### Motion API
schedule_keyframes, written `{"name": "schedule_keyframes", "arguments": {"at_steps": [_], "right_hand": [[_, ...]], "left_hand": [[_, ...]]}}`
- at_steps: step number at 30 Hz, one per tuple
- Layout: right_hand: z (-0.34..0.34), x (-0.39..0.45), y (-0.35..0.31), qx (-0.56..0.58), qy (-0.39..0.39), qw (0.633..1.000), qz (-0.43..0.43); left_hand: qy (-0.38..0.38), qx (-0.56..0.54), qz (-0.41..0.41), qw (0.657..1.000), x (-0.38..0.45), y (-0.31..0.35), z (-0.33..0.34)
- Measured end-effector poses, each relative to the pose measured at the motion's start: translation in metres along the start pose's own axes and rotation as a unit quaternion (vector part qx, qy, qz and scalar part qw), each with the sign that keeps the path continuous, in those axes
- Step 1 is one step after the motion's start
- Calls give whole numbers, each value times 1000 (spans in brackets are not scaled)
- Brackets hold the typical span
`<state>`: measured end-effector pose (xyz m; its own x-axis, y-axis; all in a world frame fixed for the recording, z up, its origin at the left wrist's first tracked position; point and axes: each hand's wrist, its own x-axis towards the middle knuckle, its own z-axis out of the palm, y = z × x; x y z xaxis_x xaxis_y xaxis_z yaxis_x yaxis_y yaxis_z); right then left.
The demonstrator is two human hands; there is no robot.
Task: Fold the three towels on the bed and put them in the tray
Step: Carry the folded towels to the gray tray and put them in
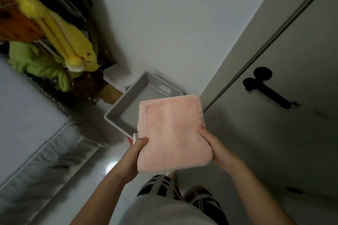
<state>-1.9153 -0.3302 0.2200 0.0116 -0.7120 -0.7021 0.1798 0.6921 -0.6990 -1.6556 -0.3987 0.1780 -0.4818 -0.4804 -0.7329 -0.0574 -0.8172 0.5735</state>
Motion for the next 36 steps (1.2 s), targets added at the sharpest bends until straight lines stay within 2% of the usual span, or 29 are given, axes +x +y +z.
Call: {"name": "schedule_keyframes", "arguments": {"at_steps": [4, 9, 15, 19, 25, 30, 33, 36], "right_hand": [[-30, 35, -29, -10, -53, 997, 55], [-42, 97, -55, -80, -124, 985, 90], [-37, 188, -80, -149, -205, 955, 152], [-18, 252, -97, -195, -191, 944, 185], [12, 328, -112, -202, -200, 946, 155], [15, 363, -128, -148, -161, 973, 68], [10, 386, -104, -161, -160, 970, 82], [14, 415, -47, -240, -132, 946, 171]], "left_hand": [[20, -48, 12, 999, 6, 2, 20], [65, -156, 37, 985, 22, -8, 22], [237, -257, 67, 935, 63, -21, 33], [288, -306, 125, 899, 108, -22, 33], [362, -301, 191, 861, 163, -2, -11], [321, -228, 242, 886, 197, 23, -42], [324, -242, 229, 885, 220, 8, -61], [380, -299, 128, 866, 245, -22, -75]]}}
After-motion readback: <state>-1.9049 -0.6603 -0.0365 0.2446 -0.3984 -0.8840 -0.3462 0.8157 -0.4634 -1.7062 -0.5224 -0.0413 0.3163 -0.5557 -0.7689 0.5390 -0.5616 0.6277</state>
